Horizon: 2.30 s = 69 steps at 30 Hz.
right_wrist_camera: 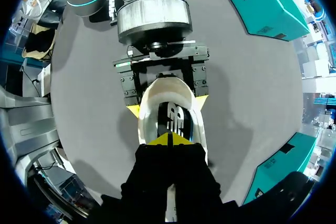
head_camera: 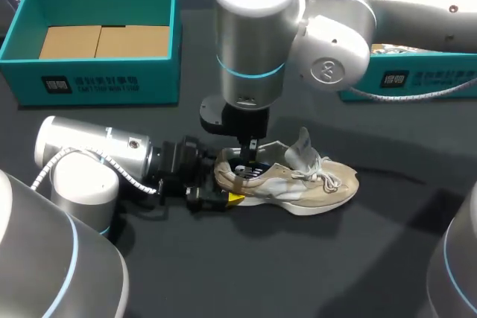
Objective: Take the shoe out of the shoebox, open the shoe tongue, remove and reinsert the insole, then place the shoe into the shoebox
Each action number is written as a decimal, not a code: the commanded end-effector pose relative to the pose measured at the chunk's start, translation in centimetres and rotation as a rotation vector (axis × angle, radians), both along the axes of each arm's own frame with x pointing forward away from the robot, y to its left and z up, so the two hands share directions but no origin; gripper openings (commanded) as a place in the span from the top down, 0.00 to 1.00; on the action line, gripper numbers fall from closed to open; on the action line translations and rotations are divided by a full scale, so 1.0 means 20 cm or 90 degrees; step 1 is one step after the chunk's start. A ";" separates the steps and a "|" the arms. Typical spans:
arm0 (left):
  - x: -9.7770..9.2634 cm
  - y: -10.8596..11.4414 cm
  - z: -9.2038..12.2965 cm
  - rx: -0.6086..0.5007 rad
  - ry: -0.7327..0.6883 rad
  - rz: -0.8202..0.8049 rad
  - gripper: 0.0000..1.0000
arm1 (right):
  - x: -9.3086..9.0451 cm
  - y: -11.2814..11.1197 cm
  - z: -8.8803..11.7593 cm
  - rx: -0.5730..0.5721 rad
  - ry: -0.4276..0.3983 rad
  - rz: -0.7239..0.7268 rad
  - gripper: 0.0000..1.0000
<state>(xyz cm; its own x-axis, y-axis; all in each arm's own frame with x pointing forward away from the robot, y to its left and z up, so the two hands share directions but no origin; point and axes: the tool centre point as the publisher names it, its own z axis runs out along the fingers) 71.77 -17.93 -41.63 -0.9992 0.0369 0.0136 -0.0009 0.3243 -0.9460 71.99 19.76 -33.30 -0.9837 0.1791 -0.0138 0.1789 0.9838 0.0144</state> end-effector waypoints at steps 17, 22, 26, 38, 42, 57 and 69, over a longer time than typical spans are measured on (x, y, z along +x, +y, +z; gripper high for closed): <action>0.00 0.00 0.00 0.001 0.000 -0.001 1.00 | 0.06 -0.19 -0.22 0.010 0.018 -0.034 1.00; 0.00 0.00 0.00 0.001 0.000 -0.001 1.00 | 0.06 -0.26 -0.23 0.004 0.021 -0.064 1.00; 0.00 0.00 0.00 0.001 0.000 -0.001 1.00 | 0.06 -0.32 -0.24 0.003 0.022 -0.084 1.00; 0.00 0.00 0.00 0.001 0.000 -0.001 1.00 | 0.09 -0.38 -0.33 0.008 0.066 -0.100 0.60; 0.00 0.00 0.00 0.001 0.000 -0.001 1.00 | 0.09 -0.37 -0.38 0.012 0.093 -0.096 0.56; 0.00 0.00 0.00 0.001 0.000 -0.001 1.00 | -0.06 -0.32 -0.54 0.014 0.212 -0.097 0.72; 0.00 0.00 0.00 0.001 0.000 -0.001 1.00 | -0.12 -0.34 -0.49 0.025 0.197 -0.110 1.00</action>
<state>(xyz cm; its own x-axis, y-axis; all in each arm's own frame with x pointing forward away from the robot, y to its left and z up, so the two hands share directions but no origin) 71.74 -17.91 -41.66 -0.9992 0.0382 0.0137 -0.0005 0.3245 -0.9459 71.57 12.85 -40.36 -0.8914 0.3370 0.3031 0.3410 0.9391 -0.0412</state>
